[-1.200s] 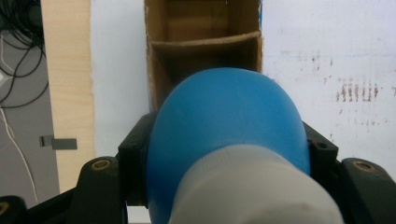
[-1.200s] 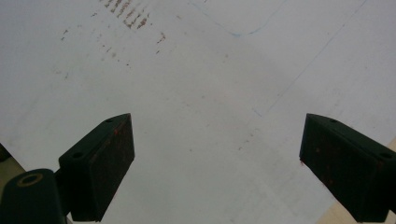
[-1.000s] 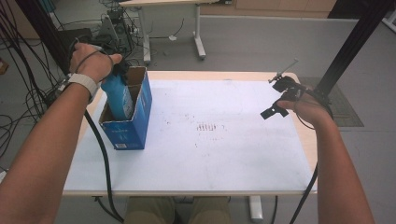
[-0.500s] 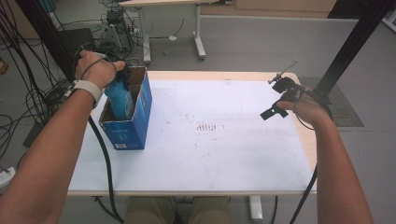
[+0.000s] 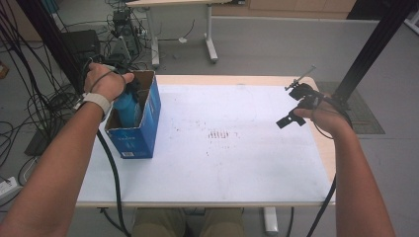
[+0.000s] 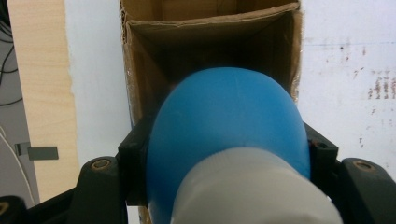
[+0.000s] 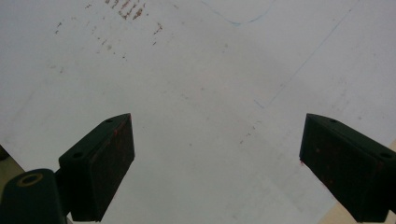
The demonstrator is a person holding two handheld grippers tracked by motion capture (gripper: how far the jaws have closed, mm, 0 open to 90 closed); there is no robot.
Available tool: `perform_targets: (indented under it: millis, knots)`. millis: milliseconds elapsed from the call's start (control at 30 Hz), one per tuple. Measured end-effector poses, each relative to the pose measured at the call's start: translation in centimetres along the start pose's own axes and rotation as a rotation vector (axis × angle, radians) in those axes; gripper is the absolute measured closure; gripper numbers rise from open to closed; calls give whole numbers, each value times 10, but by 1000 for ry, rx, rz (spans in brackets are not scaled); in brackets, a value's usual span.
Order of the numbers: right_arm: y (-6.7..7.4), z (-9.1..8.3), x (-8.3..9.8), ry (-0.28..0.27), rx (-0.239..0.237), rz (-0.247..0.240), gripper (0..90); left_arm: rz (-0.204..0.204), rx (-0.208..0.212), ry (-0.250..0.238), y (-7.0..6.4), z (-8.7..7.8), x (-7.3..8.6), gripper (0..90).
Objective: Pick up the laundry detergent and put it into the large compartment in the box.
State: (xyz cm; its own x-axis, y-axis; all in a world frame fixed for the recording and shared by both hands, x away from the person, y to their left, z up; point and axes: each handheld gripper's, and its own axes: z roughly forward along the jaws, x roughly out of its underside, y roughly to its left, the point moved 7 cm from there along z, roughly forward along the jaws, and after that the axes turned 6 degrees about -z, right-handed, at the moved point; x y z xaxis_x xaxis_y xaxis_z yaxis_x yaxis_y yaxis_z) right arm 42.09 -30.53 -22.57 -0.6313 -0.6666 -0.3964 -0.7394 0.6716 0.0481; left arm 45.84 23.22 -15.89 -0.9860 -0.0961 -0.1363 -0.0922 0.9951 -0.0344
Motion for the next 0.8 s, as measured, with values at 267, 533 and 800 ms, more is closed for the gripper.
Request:
perform_targets:
  millis: [267, 533, 800]
  knots:
    - [0, 1, 1, 0, -3, 3, 100, 4, 6, 1, -1, 8, 1, 374]
    - [0, 2, 2, -1, -6, 6, 100, 9, -7, 0, -1, 16, 1, 374]
    - [0, 3, 3, 1, -7, 8, 100, 20, -4, 4, -2, 26, 2, 374]
